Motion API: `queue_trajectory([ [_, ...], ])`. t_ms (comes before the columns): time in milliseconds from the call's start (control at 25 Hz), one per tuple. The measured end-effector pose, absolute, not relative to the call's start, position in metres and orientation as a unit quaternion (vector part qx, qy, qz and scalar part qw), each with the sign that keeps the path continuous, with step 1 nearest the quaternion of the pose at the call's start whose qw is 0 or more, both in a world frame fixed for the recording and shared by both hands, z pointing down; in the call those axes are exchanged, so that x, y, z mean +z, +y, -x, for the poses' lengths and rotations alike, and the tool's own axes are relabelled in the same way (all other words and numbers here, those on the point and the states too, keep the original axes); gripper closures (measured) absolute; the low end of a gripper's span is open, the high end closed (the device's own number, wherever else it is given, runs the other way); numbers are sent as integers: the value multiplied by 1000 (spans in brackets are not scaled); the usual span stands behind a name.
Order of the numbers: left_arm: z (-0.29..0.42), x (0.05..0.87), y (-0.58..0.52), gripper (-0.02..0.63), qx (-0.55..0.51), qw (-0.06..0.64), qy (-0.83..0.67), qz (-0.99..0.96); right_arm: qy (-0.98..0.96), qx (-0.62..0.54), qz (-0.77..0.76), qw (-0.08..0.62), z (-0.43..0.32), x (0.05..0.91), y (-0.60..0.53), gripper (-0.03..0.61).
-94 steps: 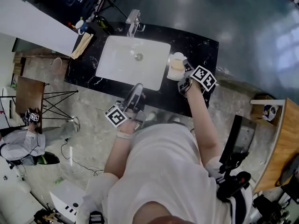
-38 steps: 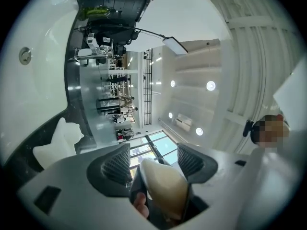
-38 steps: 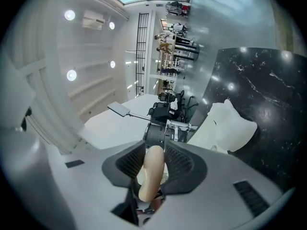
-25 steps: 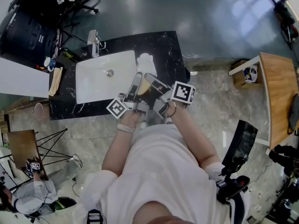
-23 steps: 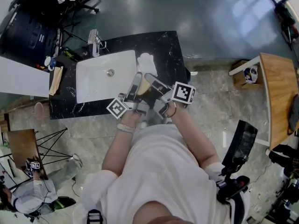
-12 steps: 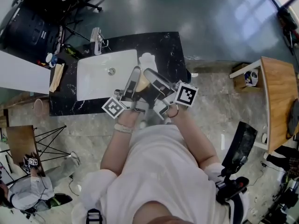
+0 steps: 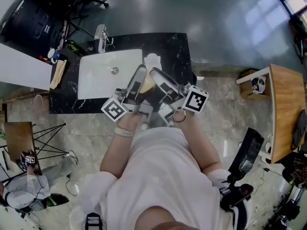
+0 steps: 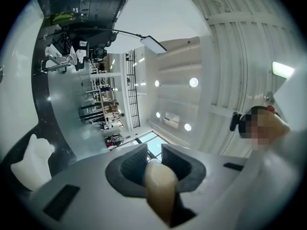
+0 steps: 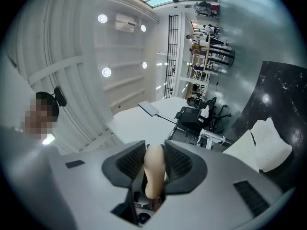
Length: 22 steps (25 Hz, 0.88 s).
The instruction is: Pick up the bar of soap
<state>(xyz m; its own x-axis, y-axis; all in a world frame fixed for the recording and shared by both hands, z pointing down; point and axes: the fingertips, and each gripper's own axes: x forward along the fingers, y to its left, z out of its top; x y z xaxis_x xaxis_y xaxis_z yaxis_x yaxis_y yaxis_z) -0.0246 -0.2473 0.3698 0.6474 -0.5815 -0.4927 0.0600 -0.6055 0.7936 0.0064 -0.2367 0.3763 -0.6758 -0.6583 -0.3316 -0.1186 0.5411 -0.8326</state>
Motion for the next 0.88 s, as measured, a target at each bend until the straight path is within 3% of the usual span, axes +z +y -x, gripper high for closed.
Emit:
queue_trajectory([
  [880, 20, 384, -262, 538, -390, 440, -170, -791, 805, -440, 239, 318, -11, 391, -251, 440],
])
